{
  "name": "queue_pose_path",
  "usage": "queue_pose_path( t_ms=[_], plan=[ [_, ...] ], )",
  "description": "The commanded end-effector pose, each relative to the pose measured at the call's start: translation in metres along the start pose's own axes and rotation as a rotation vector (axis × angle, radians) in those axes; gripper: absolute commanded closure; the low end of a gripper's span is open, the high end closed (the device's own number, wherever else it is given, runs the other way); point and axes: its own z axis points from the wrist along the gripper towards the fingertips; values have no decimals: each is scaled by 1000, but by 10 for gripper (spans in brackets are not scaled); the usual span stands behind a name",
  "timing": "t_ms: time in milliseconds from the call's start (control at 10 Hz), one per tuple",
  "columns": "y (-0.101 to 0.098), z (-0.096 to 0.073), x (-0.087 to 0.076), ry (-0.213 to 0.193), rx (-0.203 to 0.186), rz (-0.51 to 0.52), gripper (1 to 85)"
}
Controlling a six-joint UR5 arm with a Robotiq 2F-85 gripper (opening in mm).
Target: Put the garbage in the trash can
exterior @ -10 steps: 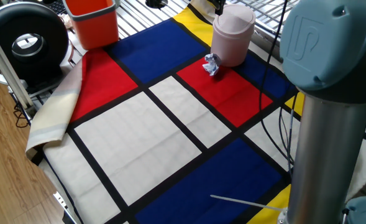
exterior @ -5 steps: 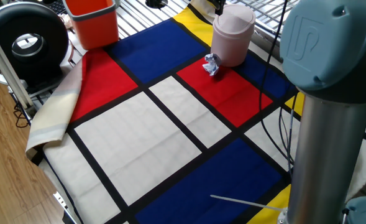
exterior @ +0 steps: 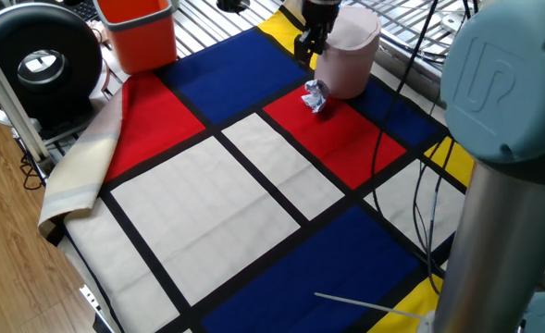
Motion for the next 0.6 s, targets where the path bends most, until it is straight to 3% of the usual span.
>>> queue_pose_path(
  t_ms=[0,500],
  plan=[
    [6,9,1,-16,-5,16,7],
    [7,23,0,-28,10,16,7]
  ],
)
